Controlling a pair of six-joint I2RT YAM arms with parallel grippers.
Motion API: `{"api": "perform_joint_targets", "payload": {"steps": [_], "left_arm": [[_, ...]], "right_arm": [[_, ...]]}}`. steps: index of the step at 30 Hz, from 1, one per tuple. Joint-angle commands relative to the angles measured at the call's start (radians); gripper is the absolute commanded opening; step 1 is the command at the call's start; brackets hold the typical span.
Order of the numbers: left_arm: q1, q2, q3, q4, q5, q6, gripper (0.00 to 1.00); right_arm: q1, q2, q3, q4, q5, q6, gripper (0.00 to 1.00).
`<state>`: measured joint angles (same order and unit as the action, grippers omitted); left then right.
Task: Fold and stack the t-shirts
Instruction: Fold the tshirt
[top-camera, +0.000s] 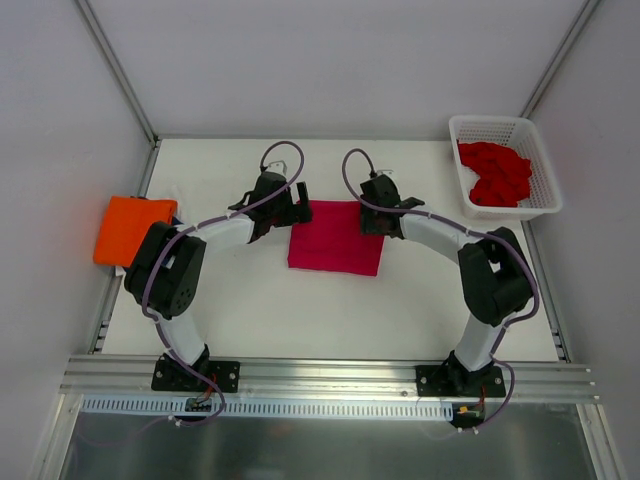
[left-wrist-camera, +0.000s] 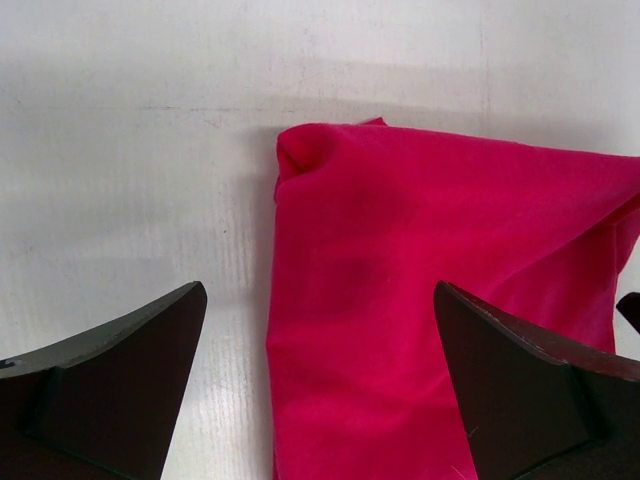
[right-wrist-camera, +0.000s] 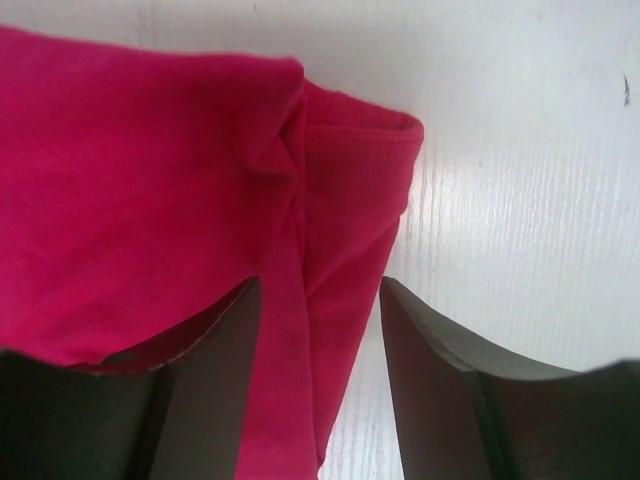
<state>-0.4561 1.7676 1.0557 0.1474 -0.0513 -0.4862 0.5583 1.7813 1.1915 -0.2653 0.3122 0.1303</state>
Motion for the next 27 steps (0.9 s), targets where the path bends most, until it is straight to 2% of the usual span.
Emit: {"api": "perform_joint_targets", "payload": {"steps": [1,13,21,22,24,26,27], "left_arm": [[0.013,0.01,0.007,0.046,0.044,-0.025,0.99],[0.025,0.03,0.012,0.066,0.048,-0.035,0.98],[0.03,0.047,0.013,0.076,0.087,-0.031,0.96],[0.033,0.047,0.009,0.081,0.087,-0.031,0.93],[0.034,0.047,0.004,0.089,0.093,-0.031,0.88],[0.037,0.049,0.003,0.095,0.096,-0.032,0.71],[0.037,0.052,0.001,0.096,0.099,-0.032,0.6]], "right_arm": [[-0.02,-0.014,0.057,0.046,-0.044,0.011,0.54],[-0.057,0.118,0.148,0.097,-0.16,0.049,0.52],[-0.06,0.173,0.132,0.12,-0.17,0.063,0.44],[-0.061,0.175,0.125,0.121,-0.17,0.061,0.4],[-0.06,0.173,0.12,0.127,-0.167,0.058,0.23],[-0.06,0.176,0.115,0.127,-0.165,0.057,0.01],[-0.06,0.176,0.114,0.127,-0.159,0.058,0.01]]}}
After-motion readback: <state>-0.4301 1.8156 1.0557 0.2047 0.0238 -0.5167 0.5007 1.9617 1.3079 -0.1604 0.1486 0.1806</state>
